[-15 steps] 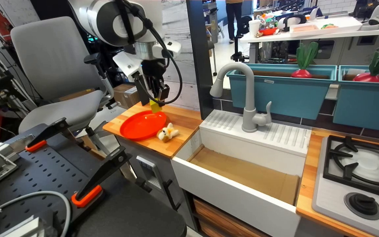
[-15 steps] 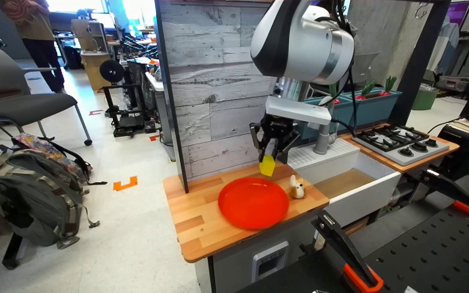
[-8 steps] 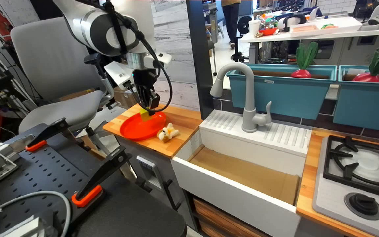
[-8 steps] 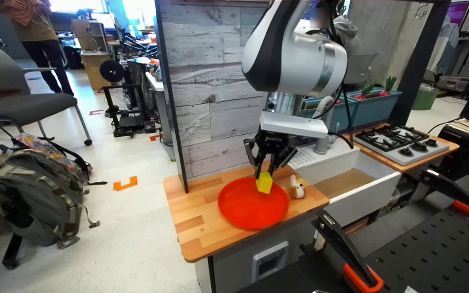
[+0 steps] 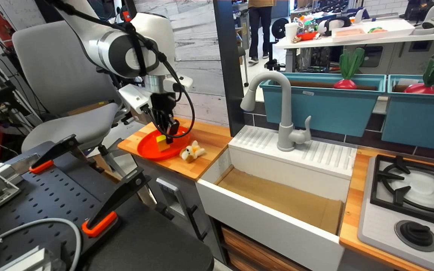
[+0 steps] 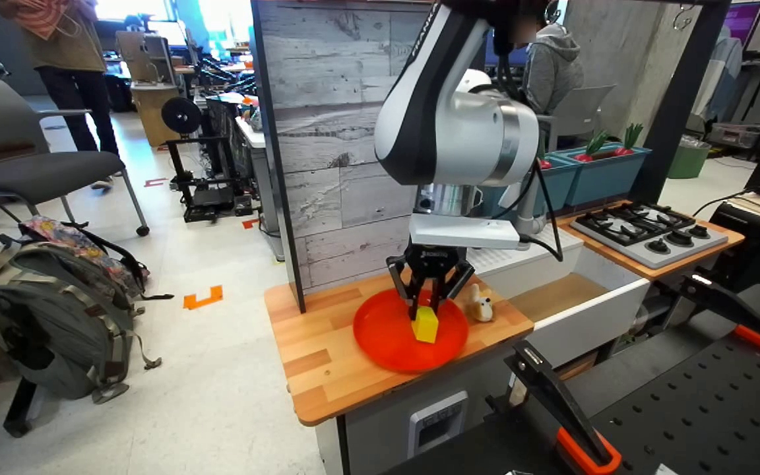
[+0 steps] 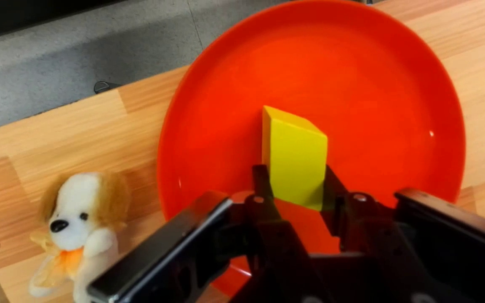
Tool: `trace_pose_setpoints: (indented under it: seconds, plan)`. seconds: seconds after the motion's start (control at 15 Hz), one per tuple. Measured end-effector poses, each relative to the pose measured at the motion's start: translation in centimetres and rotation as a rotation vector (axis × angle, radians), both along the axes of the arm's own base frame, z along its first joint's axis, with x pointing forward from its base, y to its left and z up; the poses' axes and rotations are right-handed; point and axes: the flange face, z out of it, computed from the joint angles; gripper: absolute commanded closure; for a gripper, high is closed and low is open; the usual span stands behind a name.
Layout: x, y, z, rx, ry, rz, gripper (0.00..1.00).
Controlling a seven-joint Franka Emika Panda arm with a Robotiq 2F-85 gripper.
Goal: Pick up the yellow object and put it on the orange plate
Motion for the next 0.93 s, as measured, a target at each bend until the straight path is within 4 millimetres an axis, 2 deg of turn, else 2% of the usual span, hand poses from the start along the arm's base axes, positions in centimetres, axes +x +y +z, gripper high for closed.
trace_pose_setpoints:
  seconds: [0.33, 0.6, 0.93]
  plan:
    - [0.3, 0.1, -0.2, -0.008, 0.009, 0.006, 0.0]
    - [0.4, 0.7, 0.4, -0.004, 0.001, 0.016, 0.0]
    - [-1.0, 2.7, 4.4, -0.001, -0.033, 0.087, 0.0]
